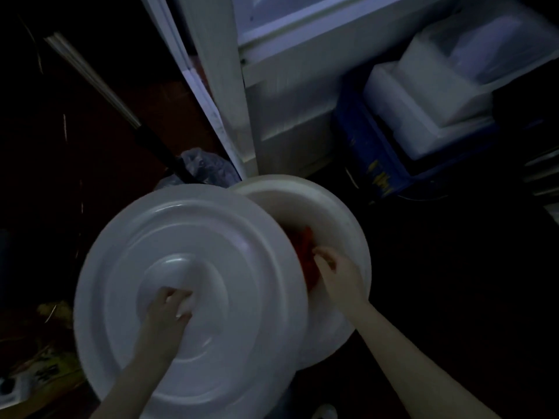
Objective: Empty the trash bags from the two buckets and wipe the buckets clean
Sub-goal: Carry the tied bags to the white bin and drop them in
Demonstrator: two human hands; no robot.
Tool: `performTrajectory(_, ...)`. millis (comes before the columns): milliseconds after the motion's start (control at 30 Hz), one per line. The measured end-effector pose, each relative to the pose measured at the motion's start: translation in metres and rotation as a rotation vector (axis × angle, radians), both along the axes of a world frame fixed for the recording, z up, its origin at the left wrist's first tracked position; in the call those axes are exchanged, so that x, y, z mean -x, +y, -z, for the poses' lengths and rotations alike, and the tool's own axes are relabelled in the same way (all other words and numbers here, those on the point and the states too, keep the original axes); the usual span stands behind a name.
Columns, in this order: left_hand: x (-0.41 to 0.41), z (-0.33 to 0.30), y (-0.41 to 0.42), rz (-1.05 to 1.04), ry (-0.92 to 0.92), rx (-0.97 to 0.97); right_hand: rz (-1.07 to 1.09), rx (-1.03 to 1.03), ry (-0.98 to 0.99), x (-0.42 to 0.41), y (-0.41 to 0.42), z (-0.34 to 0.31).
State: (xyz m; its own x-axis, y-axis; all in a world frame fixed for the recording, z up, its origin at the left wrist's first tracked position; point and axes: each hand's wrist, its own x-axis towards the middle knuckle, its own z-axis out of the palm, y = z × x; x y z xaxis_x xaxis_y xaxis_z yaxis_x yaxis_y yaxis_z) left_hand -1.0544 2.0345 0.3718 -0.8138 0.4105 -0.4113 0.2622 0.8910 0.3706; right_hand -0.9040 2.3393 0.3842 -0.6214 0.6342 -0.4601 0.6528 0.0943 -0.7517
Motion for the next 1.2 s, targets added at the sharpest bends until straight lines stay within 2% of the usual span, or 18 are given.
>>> performTrajectory(67, 0.0, 0.018, 0.033, 0.071, -0.026, -0.006, -0.015, -0.046, -0.004, -0.016, 0.0, -0.004)
performTrajectory(267, -0.007, 0.067, 0.123, 0.282, -0.04, 0.009, 0.066, -0.145, -0.251, -0.049, 0.02, 0.036)
performTrajectory(433, -0.018, 0.096, 0.177, 0.429, -0.041, 0.077, 0.153, -0.1, -0.388, -0.063, 0.05, 0.074)
performTrajectory(667, -0.026, 0.12, 0.198, 0.437, -0.028, 0.139, 0.151, 0.087, -0.39, -0.053, 0.07, 0.106)
performTrajectory(867, -0.026, 0.121, 0.216, 0.41, -0.053, 0.192, -0.005, -0.026, -0.472, -0.053, 0.069, 0.117)
performTrajectory(967, -0.025, 0.117, 0.221, 0.42, -0.069, 0.257, -0.023, -0.009, -0.505, -0.052, 0.07, 0.111)
performTrajectory(1200, -0.017, 0.093, 0.213, 0.462, -0.126, 0.214, -0.124, -0.052, -0.418, -0.036, 0.072, 0.079)
